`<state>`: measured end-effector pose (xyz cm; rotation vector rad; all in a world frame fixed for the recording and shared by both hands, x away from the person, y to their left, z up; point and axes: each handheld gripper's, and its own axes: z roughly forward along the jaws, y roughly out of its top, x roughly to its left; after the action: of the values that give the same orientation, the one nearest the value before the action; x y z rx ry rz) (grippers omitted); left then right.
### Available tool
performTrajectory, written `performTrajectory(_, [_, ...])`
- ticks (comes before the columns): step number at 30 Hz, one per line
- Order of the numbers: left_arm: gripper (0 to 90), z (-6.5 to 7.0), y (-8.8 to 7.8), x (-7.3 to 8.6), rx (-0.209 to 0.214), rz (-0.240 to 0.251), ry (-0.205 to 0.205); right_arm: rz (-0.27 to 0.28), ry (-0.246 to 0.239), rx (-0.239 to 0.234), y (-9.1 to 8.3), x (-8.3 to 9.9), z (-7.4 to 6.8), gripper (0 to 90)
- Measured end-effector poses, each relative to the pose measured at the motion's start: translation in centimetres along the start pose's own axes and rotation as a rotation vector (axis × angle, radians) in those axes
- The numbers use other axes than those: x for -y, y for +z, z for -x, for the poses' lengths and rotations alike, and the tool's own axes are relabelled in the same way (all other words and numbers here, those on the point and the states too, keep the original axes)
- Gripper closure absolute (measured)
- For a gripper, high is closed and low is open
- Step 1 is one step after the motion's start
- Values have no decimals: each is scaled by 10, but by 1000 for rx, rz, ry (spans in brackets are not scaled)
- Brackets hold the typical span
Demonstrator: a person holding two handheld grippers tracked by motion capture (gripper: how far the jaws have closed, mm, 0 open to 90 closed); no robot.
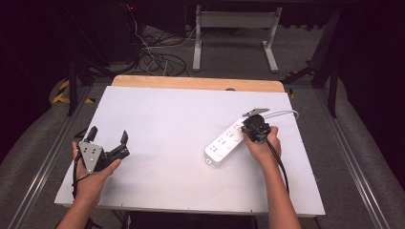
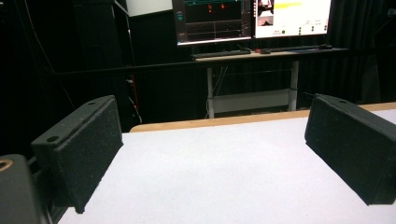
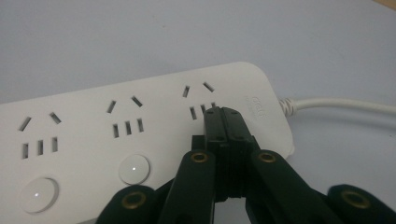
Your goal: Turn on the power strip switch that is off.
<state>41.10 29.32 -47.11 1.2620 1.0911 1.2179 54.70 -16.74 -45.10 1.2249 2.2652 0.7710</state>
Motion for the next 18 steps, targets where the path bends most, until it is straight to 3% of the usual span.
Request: performTrajectory(18, [46,-1,0,0,-5,-5,-4,5,-5,10,-1,-1,-1,900])
